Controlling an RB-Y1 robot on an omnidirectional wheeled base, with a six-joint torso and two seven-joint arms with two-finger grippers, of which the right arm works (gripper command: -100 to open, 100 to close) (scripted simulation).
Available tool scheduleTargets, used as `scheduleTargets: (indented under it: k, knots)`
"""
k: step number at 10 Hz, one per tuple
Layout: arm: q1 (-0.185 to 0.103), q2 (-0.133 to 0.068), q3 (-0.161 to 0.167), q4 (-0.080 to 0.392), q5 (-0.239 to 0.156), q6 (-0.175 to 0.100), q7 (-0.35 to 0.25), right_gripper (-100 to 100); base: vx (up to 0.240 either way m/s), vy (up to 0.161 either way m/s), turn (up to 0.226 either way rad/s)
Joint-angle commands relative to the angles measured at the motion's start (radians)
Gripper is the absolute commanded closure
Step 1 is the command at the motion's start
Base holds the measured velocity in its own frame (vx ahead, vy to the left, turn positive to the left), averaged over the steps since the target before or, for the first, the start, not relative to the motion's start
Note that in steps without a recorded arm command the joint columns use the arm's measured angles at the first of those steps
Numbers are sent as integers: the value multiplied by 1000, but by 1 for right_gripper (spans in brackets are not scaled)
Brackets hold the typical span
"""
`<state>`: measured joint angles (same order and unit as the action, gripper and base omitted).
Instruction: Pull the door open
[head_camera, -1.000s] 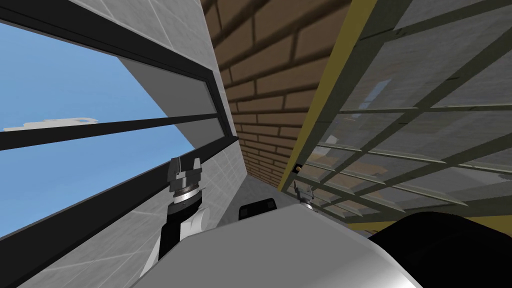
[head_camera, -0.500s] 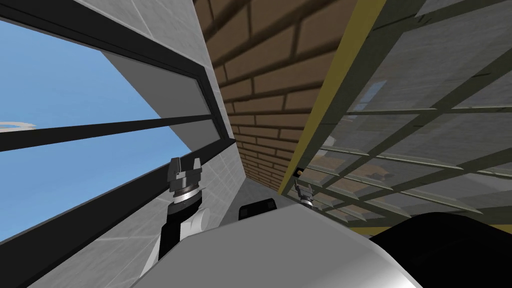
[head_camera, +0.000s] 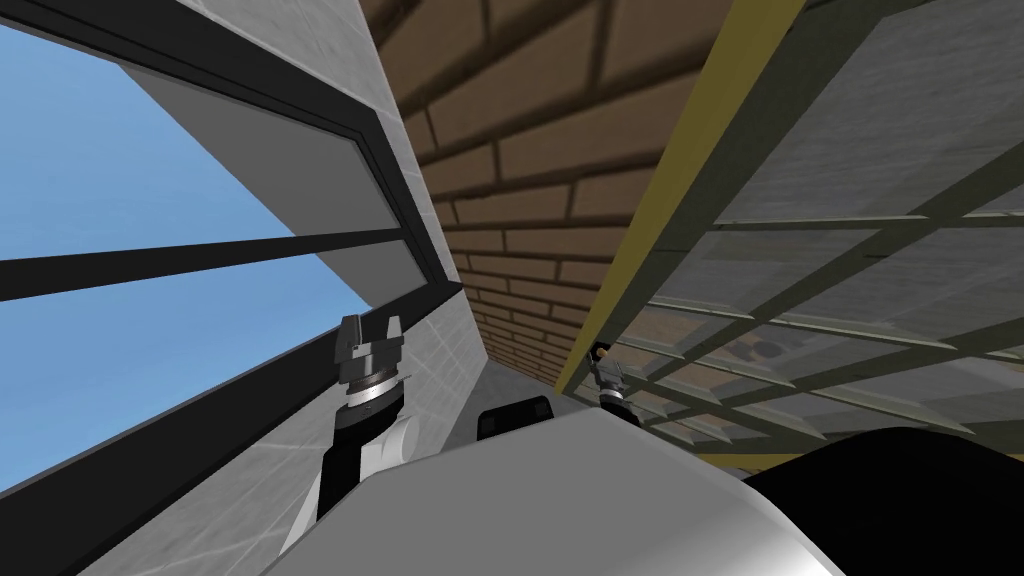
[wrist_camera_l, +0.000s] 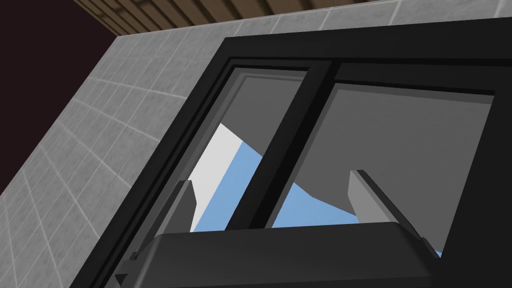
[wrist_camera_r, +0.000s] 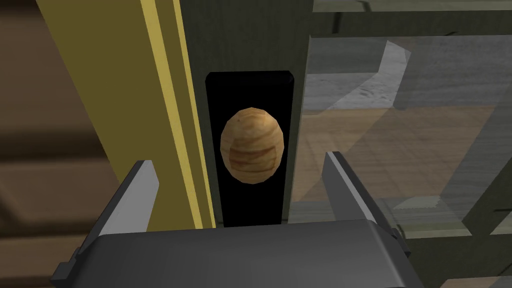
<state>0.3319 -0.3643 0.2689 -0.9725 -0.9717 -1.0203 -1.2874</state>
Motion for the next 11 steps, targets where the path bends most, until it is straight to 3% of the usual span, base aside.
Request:
scheduleTargets:
  k: [1,2,3,4,9,11]
  knots:
    - [-33,-21,-1,33,3,17,-28,-100,120,-50,-114]
    - [-51,-32,-2,51,5,26,-41,-100,113,-26,-119]
    - [-46,-19,7,60,8,13,-39,-100,23,12,-33]
    - [-46,-19,7,60,8,13,-39,100,-18,10,29]
    - [-46,-19,7,60,8,13,-39,100,-4,-3,-1]
    - [-39,-29,25,51,19,7,-50,100,-126,15,45]
